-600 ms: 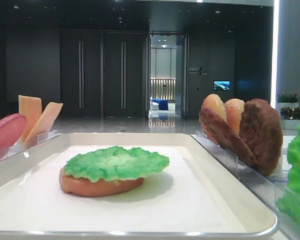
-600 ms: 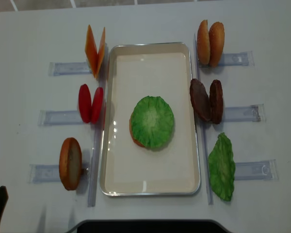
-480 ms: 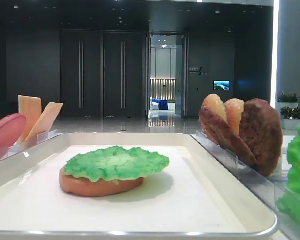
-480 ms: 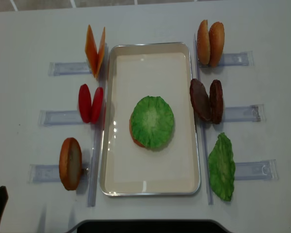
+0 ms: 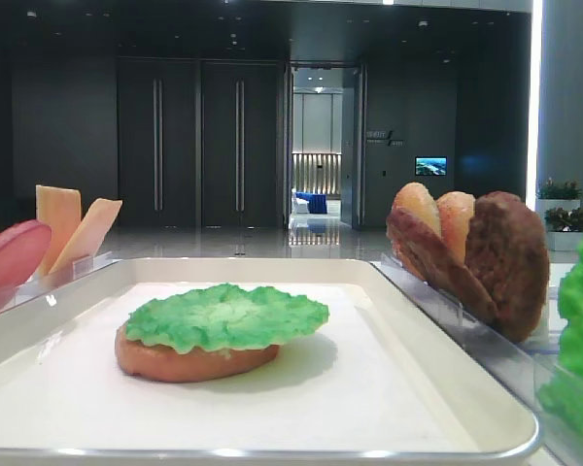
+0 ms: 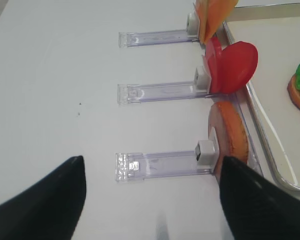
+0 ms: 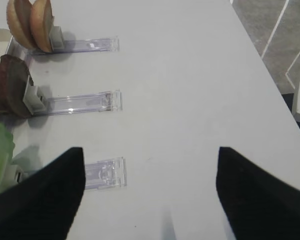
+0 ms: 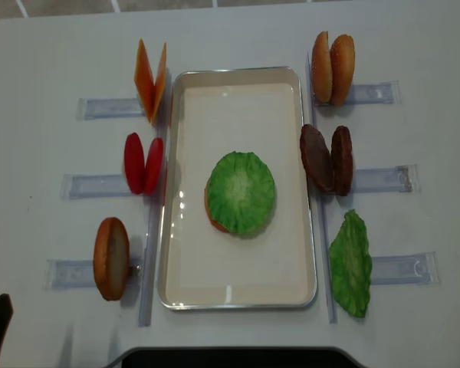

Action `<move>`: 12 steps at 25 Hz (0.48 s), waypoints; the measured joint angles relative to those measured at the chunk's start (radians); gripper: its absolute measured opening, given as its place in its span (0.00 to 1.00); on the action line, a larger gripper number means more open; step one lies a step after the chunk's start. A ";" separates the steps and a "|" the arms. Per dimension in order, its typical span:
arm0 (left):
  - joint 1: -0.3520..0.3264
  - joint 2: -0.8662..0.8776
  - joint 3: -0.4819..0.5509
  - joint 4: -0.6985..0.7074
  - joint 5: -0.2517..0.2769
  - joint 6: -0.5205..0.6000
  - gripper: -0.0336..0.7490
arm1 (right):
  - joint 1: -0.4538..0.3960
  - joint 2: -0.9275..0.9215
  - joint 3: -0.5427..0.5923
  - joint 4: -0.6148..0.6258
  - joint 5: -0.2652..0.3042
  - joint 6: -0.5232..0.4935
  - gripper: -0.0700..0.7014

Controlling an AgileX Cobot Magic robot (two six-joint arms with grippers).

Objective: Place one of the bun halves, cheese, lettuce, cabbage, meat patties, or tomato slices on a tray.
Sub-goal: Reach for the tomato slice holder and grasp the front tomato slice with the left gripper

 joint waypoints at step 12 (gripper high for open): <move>0.000 0.000 0.000 0.000 0.000 0.000 0.86 | 0.000 0.000 0.000 0.000 0.000 0.000 0.76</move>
